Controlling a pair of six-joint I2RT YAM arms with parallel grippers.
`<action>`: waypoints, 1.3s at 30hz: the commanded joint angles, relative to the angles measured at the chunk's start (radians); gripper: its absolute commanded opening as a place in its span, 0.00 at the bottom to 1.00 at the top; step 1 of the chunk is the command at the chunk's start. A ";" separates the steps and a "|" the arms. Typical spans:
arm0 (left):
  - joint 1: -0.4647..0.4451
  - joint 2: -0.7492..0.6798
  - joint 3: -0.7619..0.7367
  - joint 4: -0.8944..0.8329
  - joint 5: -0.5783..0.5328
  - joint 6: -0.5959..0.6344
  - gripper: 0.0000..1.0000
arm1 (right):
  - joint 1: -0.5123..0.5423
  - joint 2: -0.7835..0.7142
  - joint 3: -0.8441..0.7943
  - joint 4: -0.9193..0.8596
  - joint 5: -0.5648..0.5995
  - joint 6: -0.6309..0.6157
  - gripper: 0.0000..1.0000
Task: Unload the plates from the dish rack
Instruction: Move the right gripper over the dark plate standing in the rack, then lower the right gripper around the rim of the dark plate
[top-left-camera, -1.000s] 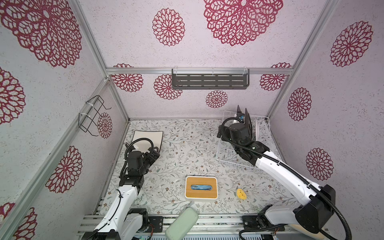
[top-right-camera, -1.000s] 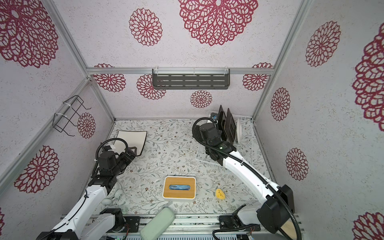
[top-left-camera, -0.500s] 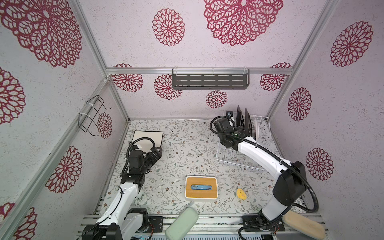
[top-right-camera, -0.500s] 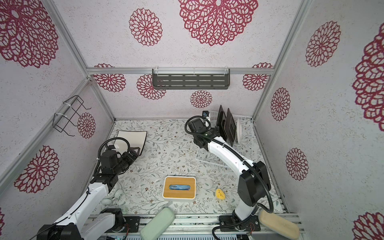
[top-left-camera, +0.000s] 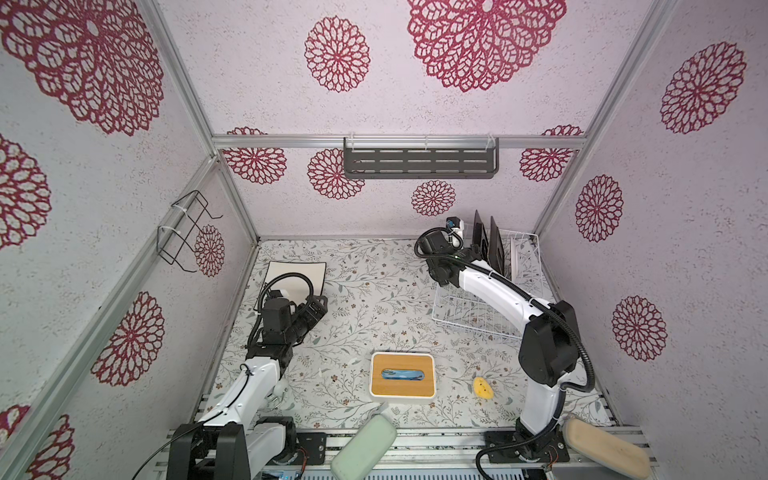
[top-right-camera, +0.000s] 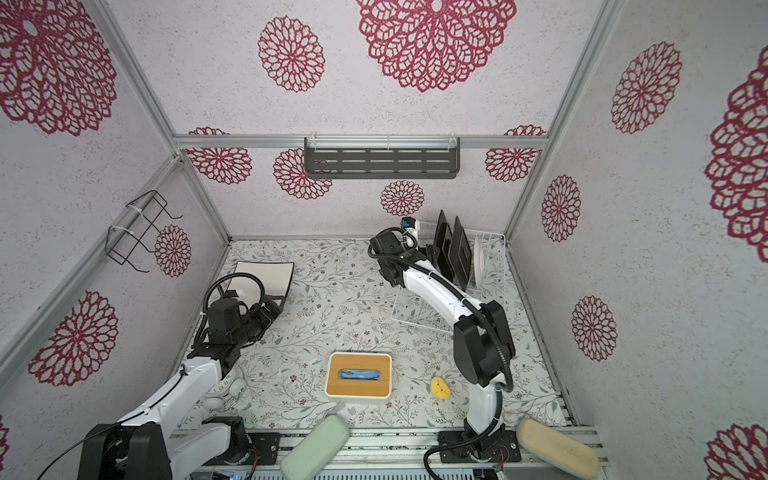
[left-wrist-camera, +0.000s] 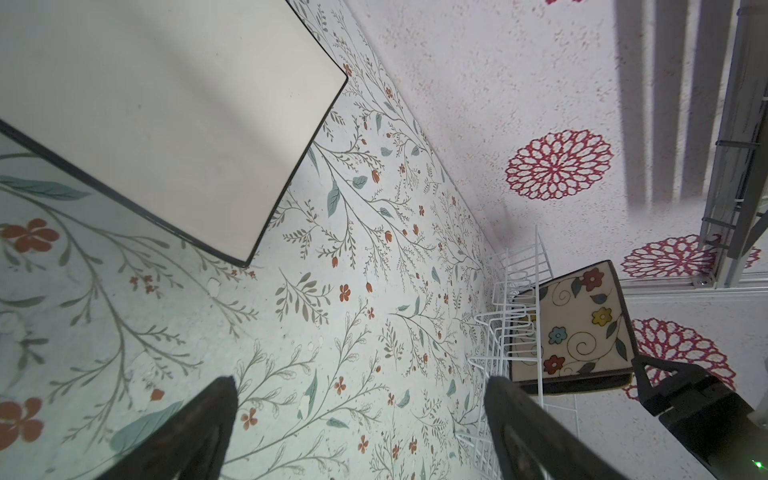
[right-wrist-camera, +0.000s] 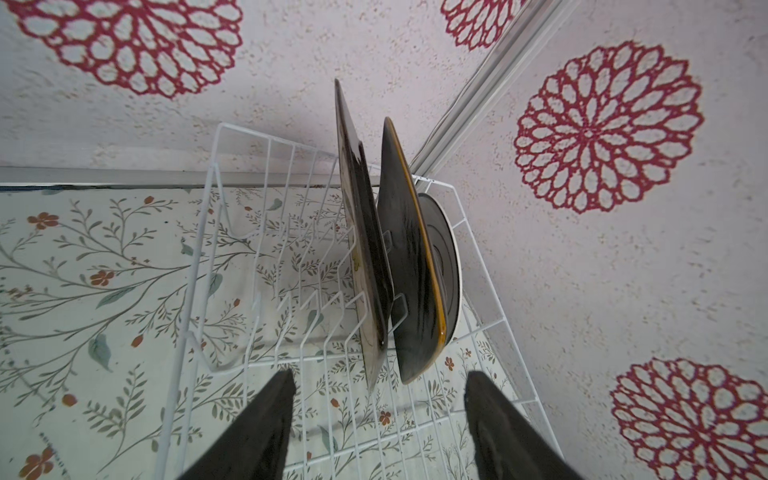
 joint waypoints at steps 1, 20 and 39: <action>-0.007 0.004 0.036 0.023 0.010 0.003 0.97 | -0.017 0.021 0.035 0.008 0.097 -0.031 0.66; -0.019 -0.003 0.056 0.004 0.010 -0.006 0.97 | -0.073 0.111 0.049 0.129 0.073 -0.091 0.61; -0.036 0.006 0.066 0.001 0.002 -0.002 0.97 | -0.122 0.124 0.022 0.171 0.022 -0.088 0.49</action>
